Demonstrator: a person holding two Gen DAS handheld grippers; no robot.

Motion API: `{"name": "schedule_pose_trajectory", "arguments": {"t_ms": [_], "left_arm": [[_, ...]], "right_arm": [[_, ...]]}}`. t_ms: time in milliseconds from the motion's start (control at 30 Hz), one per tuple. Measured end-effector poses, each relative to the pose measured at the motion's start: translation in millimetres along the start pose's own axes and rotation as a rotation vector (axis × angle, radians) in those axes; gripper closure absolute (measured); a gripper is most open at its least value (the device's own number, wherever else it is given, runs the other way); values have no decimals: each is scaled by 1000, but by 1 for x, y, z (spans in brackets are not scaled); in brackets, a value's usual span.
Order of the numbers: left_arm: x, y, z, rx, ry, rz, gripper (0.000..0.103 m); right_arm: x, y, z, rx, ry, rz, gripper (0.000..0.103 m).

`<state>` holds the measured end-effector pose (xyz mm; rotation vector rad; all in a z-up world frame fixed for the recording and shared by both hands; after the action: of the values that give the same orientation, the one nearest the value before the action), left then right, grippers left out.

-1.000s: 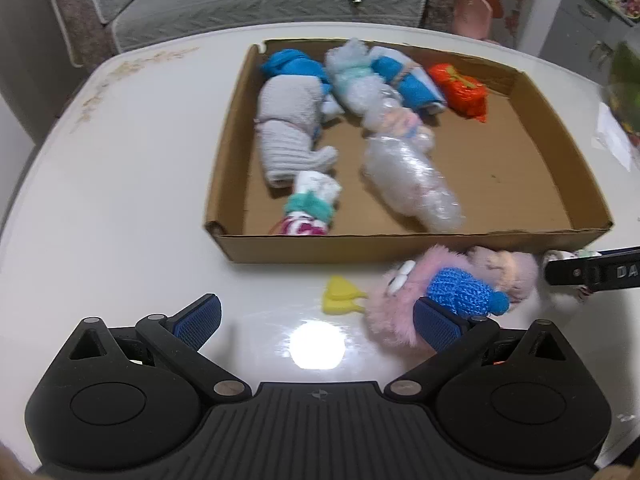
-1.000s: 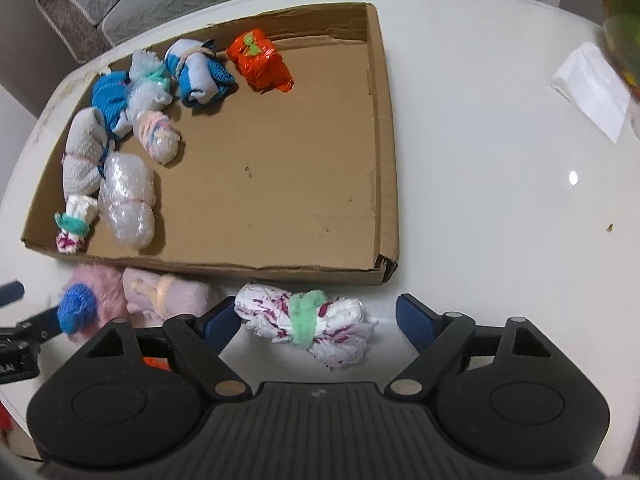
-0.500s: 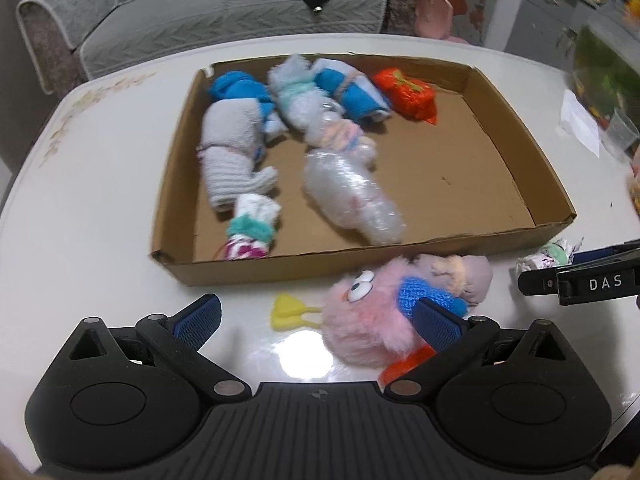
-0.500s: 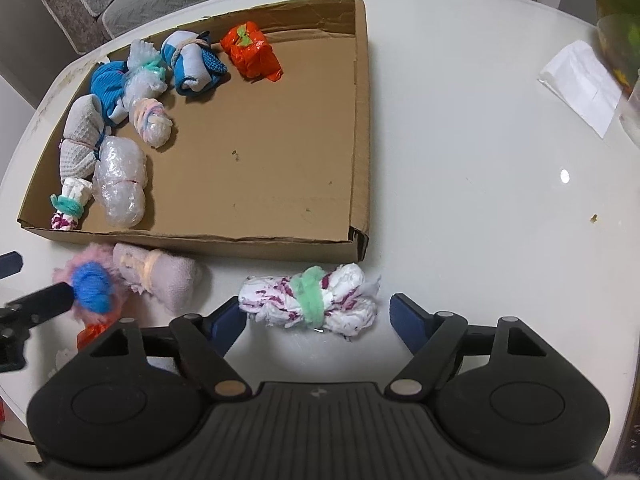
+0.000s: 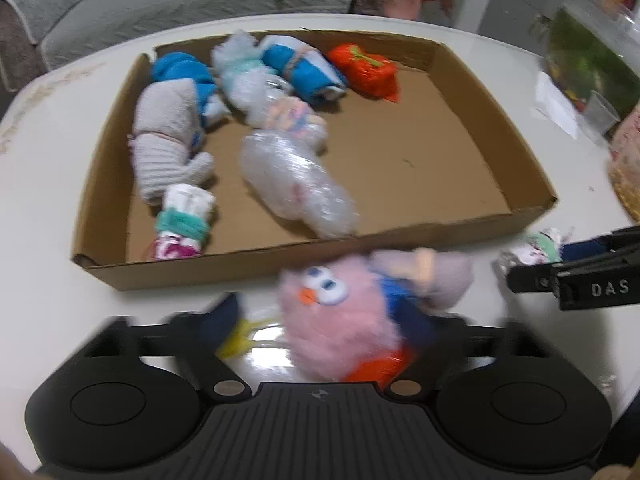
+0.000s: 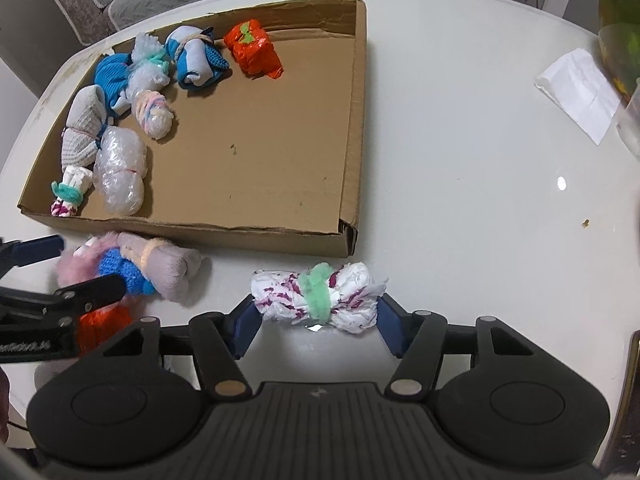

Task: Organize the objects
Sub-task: 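Grasp the pink fluffy toy with the left tool while the right grasps the white-purple sock roll, then carry both items into the tray and open both tools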

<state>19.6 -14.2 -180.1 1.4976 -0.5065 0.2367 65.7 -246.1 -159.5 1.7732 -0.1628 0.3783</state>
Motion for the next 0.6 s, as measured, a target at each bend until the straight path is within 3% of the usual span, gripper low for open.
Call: {"name": "schedule_pose_trajectory", "arguments": {"t_ms": [33, 133, 433, 600], "left_arm": [[0, 1, 3, -8, -14, 5, 47], [-2, 5, 6, -20, -23, 10, 54], [0, 20, -14, 28, -11, 38, 58], [12, 50, -21, 43, -52, 108, 59]], "right_arm": [[-1, 1, 0, 6, 0, 0, 46], [-4, 5, 0, 14, 2, -1, 47], [-5, 22, 4, 27, 18, 36, 47], [17, 49, 3, 61, 30, 111, 47]]}}
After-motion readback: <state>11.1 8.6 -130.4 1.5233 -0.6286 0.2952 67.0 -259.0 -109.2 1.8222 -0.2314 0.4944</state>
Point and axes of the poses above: each gripper's, at about its wrist camera, not at the fingertips, and y roughly against the way its jaws point, z to its right, x to its top, the point moved 9 cm from there along -y, roughly the way its jaws point, and after that the axes turned 5 degrees about x, right-handed, at the moved point
